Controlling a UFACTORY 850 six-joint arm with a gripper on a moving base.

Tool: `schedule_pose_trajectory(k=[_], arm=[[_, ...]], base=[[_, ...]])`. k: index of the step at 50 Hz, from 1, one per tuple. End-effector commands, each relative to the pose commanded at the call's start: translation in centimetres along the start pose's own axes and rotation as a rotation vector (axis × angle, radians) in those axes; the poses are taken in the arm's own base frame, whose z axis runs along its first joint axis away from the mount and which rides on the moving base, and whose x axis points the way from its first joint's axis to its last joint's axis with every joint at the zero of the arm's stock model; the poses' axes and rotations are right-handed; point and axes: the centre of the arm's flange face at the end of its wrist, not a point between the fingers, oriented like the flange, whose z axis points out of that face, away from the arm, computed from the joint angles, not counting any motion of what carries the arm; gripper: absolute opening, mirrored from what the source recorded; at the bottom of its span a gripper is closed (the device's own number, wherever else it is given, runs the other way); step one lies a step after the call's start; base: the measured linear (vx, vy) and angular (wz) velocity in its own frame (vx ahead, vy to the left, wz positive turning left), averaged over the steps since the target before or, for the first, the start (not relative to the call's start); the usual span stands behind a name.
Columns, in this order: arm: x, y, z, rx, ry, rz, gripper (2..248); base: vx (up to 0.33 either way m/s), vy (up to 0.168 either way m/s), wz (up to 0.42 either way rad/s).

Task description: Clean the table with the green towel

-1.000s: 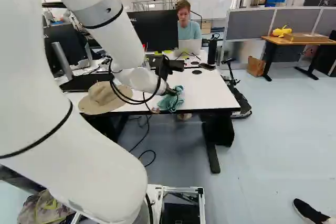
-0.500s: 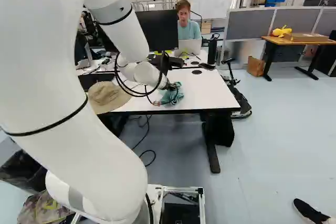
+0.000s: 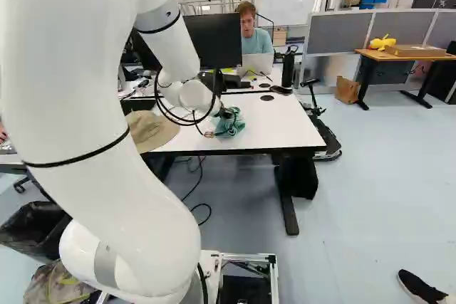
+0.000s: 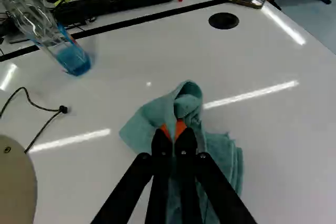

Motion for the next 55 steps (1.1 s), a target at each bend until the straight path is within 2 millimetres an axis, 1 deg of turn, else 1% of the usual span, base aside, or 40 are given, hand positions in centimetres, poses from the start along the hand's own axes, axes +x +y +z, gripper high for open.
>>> schedule_pose_trajectory(k=[4,12,24,34,46,55], arm=[[0.1,-0.6,0.1,0.011,0.001,-0.009,25],[0.4,-1.9,-0.4,0.033,0.013,-0.025,25],[1.1,-3.9,-1.4,0.069,0.038,-0.048,25],[1.4,-5.3,-2.6,0.100,0.058,-0.066,25],[1.3,-7.0,-4.5,0.137,0.083,-0.088,25],[0.5,-8.0,-5.3,0.161,0.080,-0.106,25]], base=[[0.000,0.000,0.000],[0.000,0.000,0.000],[0.000,0.000,0.000],[0.000,0.000,0.000],[0.000,0.000,0.000],[0.000,0.000,0.000]])
